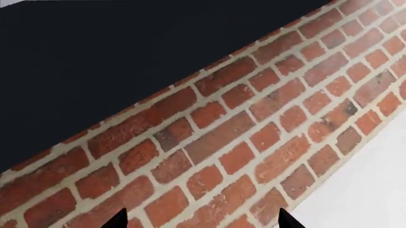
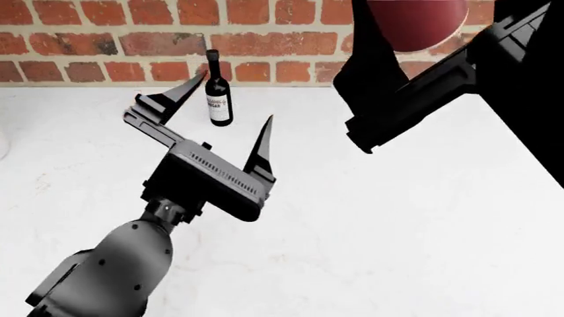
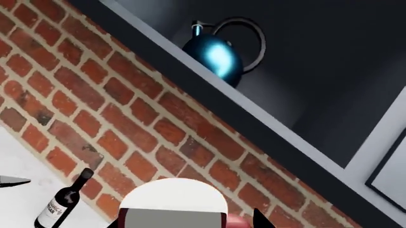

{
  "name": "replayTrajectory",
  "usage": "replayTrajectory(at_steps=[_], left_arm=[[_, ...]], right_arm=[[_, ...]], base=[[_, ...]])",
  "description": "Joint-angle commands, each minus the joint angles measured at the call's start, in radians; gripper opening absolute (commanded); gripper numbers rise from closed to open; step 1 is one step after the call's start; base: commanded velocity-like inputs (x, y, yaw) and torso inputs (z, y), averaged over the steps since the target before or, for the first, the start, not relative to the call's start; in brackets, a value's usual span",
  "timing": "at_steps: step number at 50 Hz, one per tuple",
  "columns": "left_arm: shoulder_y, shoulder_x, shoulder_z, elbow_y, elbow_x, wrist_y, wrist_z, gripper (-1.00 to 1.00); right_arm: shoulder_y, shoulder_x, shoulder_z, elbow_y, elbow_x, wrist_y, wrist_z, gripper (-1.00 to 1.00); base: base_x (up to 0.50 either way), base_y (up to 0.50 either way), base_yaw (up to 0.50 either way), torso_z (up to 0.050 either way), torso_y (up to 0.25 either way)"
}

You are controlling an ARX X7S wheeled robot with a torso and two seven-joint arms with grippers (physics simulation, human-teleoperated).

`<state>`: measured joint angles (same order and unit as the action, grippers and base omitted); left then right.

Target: A wet mug is on the counter and needs to be dried. Pick it up and place it upside down in the open cabinet.

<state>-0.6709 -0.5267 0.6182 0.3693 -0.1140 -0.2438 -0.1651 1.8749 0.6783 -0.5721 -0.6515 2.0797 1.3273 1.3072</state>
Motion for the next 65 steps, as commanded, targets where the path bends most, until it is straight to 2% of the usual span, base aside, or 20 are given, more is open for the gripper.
replayTrajectory(at_steps=[1, 8, 16, 25, 31, 46, 65], left_arm=[[0.067, -0.012, -0.042, 0.13, -0.126, -0.114, 0.006, 1.0], [0.107, -0.019, -0.05, 0.163, -0.153, -0.12, -0.005, 1.0], [0.127, -0.024, -0.054, 0.176, -0.164, -0.123, -0.012, 1.0], [0.149, -0.025, -0.056, 0.174, -0.175, -0.114, -0.016, 1.0], [0.157, -0.026, -0.056, 0.168, -0.178, -0.107, -0.017, 1.0], [0.169, -0.022, -0.042, 0.138, -0.159, -0.078, -0.017, 1.0], [0.174, -0.019, -0.034, 0.133, -0.158, -0.069, -0.017, 1.0]], right_arm=[[0.101, -0.048, -0.013, 0.035, -0.093, 0.101, -0.063, -1.0], [0.152, -0.081, 0.008, 0.071, -0.196, 0.168, -0.165, -1.0], [0.195, -0.125, 0.03, 0.091, -0.423, 0.204, -0.386, -1.0], [0.243, -0.137, -0.05, 0.102, -0.69, 0.146, -0.632, -1.0], [0.291, -0.134, -0.11, 0.133, -0.8, 0.104, -0.735, -1.0], [0.364, -0.143, -0.213, 0.264, -1.031, -0.067, -0.936, -1.0], [0.425, -0.26, -0.241, 0.688, -1.301, -0.425, -1.168, -1.0]], base=[[0.0, 0.0, 0.0, 0.0, 0.0], [0.0, 0.0, 0.0, 0.0, 0.0], [0.0, 0.0, 0.0, 0.0, 0.0], [0.0, 0.0, 0.0, 0.0, 0.0], [0.0, 0.0, 0.0, 0.0, 0.0], [0.0, 0.0, 0.0, 0.0, 0.0], [0.0, 0.0, 0.0, 0.001, 0.001]])
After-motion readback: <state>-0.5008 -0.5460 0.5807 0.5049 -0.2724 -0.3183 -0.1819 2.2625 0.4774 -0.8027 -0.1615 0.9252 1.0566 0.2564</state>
